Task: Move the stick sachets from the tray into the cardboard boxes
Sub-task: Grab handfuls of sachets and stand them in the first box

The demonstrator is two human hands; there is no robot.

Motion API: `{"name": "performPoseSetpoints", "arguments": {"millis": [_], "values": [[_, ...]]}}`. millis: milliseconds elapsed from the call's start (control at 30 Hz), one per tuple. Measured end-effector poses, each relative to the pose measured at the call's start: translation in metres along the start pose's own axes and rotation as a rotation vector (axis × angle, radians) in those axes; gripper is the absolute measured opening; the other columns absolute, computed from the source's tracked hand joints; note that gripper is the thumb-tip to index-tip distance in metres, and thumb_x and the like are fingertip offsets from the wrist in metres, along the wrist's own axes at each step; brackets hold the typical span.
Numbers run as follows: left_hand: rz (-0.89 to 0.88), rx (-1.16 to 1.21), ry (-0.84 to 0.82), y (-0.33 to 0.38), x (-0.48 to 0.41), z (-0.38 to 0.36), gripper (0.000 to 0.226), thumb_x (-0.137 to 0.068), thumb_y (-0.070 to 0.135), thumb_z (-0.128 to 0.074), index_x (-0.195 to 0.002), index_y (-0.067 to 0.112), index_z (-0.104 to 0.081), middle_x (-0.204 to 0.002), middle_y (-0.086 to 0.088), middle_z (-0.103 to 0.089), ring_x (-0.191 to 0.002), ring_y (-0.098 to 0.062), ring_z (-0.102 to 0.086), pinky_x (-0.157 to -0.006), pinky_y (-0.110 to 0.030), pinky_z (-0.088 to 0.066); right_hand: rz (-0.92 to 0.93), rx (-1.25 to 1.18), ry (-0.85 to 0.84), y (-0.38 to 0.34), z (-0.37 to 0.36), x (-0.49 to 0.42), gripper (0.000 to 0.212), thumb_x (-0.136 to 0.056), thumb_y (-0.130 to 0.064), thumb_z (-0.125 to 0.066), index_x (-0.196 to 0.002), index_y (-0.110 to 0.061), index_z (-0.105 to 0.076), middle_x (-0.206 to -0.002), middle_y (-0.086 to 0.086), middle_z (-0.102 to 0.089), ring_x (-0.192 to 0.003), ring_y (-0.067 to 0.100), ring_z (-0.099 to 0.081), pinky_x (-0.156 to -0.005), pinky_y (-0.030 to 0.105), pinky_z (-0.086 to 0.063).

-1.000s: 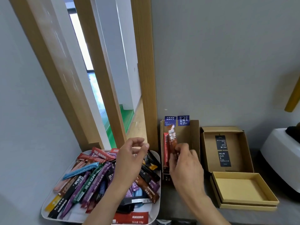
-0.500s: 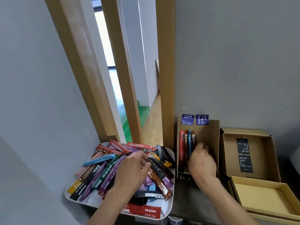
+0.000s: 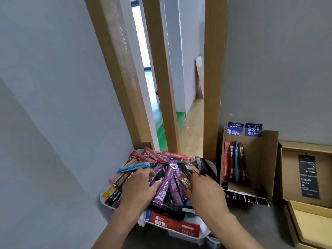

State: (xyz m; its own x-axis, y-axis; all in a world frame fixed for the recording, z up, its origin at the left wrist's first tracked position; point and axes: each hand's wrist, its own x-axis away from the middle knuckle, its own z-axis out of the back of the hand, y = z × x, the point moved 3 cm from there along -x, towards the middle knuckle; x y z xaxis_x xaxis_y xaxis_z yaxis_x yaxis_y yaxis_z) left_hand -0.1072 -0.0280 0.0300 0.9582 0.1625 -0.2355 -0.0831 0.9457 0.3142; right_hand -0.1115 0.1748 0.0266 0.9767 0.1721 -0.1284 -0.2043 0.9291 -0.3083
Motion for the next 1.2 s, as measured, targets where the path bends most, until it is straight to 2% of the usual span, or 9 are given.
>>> {"name": "performPoseSetpoints", "arguments": {"millis": [200, 333, 500, 600, 733, 900, 967, 1067, 1200], "values": [[-0.041, 0.025, -0.016, 0.012, 0.008, -0.012, 0.042, -0.085, 0.07, -0.069, -0.11, 0.036, -0.065, -0.101, 0.018, -0.066, -0.09, -0.002, -0.063, -0.079, -0.022, -0.056, -0.052, -0.046, -0.013, 0.005, -0.017, -0.001, 0.017, -0.099, -0.025, -0.063, -0.115, -0.023, -0.059, -0.112, -0.004, -0.068, -0.101, 0.018, -0.069, -0.071, 0.027, -0.044], [-0.041, 0.028, -0.043, 0.019, 0.006, -0.018, 0.041, -0.089, 0.056, -0.073, -0.122, 0.033, -0.065, -0.108, 0.016, -0.071, -0.097, -0.003, -0.068, -0.083, -0.024, -0.059, -0.041, -0.114, -0.021, 0.009, -0.014, -0.004, 0.01, -0.097, -0.025, -0.063, -0.106, -0.023, -0.063, -0.099, -0.006, -0.069, -0.094, 0.015, -0.069, -0.074, 0.026, -0.051], [0.058, 0.154, -0.009, 0.009, 0.0, -0.011, 0.027, -0.098, 0.034, -0.069, -0.124, 0.028, -0.065, -0.106, 0.015, -0.062, -0.079, 0.001, -0.064, -0.064, -0.014, -0.056, -0.042, -0.219, 0.097, 0.006, 0.003, -0.011, 0.007, -0.092, -0.03, -0.065, -0.096, -0.029, -0.06, -0.086, -0.01, -0.065, -0.079, 0.012, -0.065, -0.066, 0.028, -0.052], [0.097, 0.108, 0.01, -0.006, -0.007, -0.004, 0.02, -0.101, 0.035, -0.065, -0.12, 0.031, -0.062, -0.115, 0.012, -0.055, -0.081, -0.001, -0.062, -0.059, -0.012, -0.051, -0.058, -0.342, 0.187, 0.001, 0.011, -0.019, 0.009, -0.089, -0.025, -0.064, -0.091, -0.027, -0.056, -0.082, -0.01, -0.061, -0.074, 0.013, -0.062, -0.064, 0.036, -0.055], [0.113, -0.018, -0.043, -0.019, -0.009, -0.004, 0.029, -0.098, 0.044, -0.066, -0.123, 0.034, -0.059, -0.123, 0.009, -0.057, -0.095, -0.007, -0.066, -0.066, -0.013, -0.05, -0.06, -0.398, 0.183, -0.009, 0.008, -0.031, 0.006, -0.096, -0.023, -0.056, -0.098, -0.022, -0.05, -0.093, -0.001, -0.06, -0.075, 0.021, -0.064, -0.067, 0.045, -0.056], [0.057, -0.118, -0.053, -0.02, -0.012, -0.011, 0.042, -0.095, 0.055, -0.065, -0.131, 0.033, -0.058, -0.124, 0.007, -0.058, -0.102, -0.01, -0.068, -0.072, -0.018, -0.05, -0.078, -0.229, 0.028, -0.022, -0.015, -0.032, 0.039, -0.096, -0.051, -0.063, -0.116, -0.02, -0.05, -0.11, 0.002, -0.058, -0.09, 0.021, -0.068, -0.067, 0.029, -0.051], [0.059, -0.128, -0.039, -0.022, -0.013, -0.013, 0.046, -0.096, 0.056, -0.064, -0.134, 0.031, -0.057, -0.125, 0.006, -0.058, -0.103, -0.011, -0.068, -0.074, -0.021, -0.052, -0.091, -0.149, -0.014, -0.023, -0.021, -0.03, 0.043, -0.094, -0.051, -0.069, -0.115, -0.017, -0.054, -0.112, 0.003, -0.062, -0.093, 0.021, -0.07, -0.066, 0.027, -0.047], [0.055, -0.149, -0.047, -0.022, -0.014, -0.014, 0.042, -0.097, 0.055, -0.062, -0.132, 0.031, -0.061, -0.123, 0.005, -0.058, -0.1, -0.012, -0.068, -0.074, -0.021, -0.051, -0.107, -0.126, -0.033, -0.023, -0.028, -0.028, 0.032, -0.093, -0.048, -0.071, -0.092, -0.018, -0.059, -0.086, -0.002, -0.063, -0.074, 0.017, -0.068, -0.057, 0.027, -0.047], [0.045, -0.143, -0.022, -0.021, -0.016, -0.015, 0.037, -0.096, 0.055, -0.064, -0.124, 0.032, -0.063, -0.118, 0.007, -0.06, -0.096, -0.01, -0.069, -0.071, -0.02, -0.051, -0.122, -0.111, -0.059, -0.021, -0.031, -0.033, 0.044, -0.092, -0.049, -0.071, -0.066, -0.021, -0.05, -0.067, -0.005, -0.053, -0.06, 0.015, -0.056, -0.049, 0.027, -0.037]]}}
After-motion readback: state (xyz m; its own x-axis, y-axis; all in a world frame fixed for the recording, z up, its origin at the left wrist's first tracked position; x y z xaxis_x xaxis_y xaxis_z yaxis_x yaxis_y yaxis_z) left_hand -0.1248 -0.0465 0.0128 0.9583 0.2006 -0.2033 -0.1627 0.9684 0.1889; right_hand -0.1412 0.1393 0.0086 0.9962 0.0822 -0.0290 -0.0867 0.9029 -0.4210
